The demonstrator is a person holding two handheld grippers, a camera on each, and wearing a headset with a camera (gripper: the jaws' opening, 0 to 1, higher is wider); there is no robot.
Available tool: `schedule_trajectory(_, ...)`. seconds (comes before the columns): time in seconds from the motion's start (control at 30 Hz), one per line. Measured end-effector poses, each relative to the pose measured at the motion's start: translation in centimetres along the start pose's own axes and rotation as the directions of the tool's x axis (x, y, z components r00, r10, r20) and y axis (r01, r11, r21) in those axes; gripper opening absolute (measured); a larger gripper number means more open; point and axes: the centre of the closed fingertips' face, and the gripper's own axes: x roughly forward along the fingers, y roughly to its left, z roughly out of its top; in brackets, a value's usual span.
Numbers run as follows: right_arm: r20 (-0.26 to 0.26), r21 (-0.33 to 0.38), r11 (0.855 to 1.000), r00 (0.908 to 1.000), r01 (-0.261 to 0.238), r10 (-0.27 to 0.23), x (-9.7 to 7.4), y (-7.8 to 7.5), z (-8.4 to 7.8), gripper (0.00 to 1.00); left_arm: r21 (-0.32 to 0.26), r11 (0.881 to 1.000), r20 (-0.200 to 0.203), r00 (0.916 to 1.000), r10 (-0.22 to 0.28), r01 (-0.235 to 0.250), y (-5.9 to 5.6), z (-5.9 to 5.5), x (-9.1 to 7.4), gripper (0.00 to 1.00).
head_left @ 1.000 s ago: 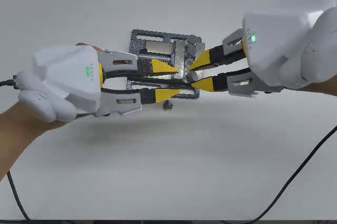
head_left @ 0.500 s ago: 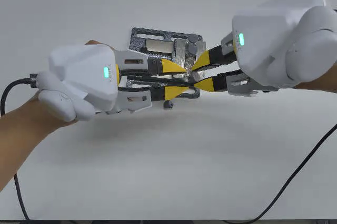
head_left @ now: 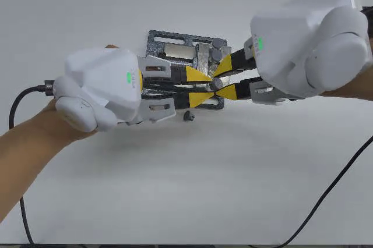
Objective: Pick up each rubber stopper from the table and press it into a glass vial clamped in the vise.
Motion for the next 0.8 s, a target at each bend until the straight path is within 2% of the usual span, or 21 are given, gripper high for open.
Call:
schedule_trajectory(0.2,-0.034,-0.025,1.000,0.9994,-0.005,0.004,0.28,-0.02,-0.26,0.11,0.002,1.000,-0.003,1.0000,0.003,-0.003,0.07,-0.06,0.26,0.03)
schedule_trajectory(0.43,-0.037,-0.026,1.000,0.9993,-0.005,0.004,0.20,-0.16,-0.28,0.12,0.006,1.000,0.002,1.0000,0.008,-0.008,0.21,-0.07,0.34,0.03)
schedule_trajectory(0.63,-0.031,-0.031,0.999,0.9995,-0.010,0.009,0.09,-0.16,-0.30,0.12,0.001,1.000,0.029,0.9996,0.006,-0.006,0.23,0.00,0.26,0.02)
schedule_trajectory(0.8,-0.021,-0.039,0.999,0.9997,-0.013,0.012,-0.13,-0.13,-0.19,0.12,-0.028,1.000,0.067,0.9977,0.002,0.000,0.29,0.12,0.07,0.02)
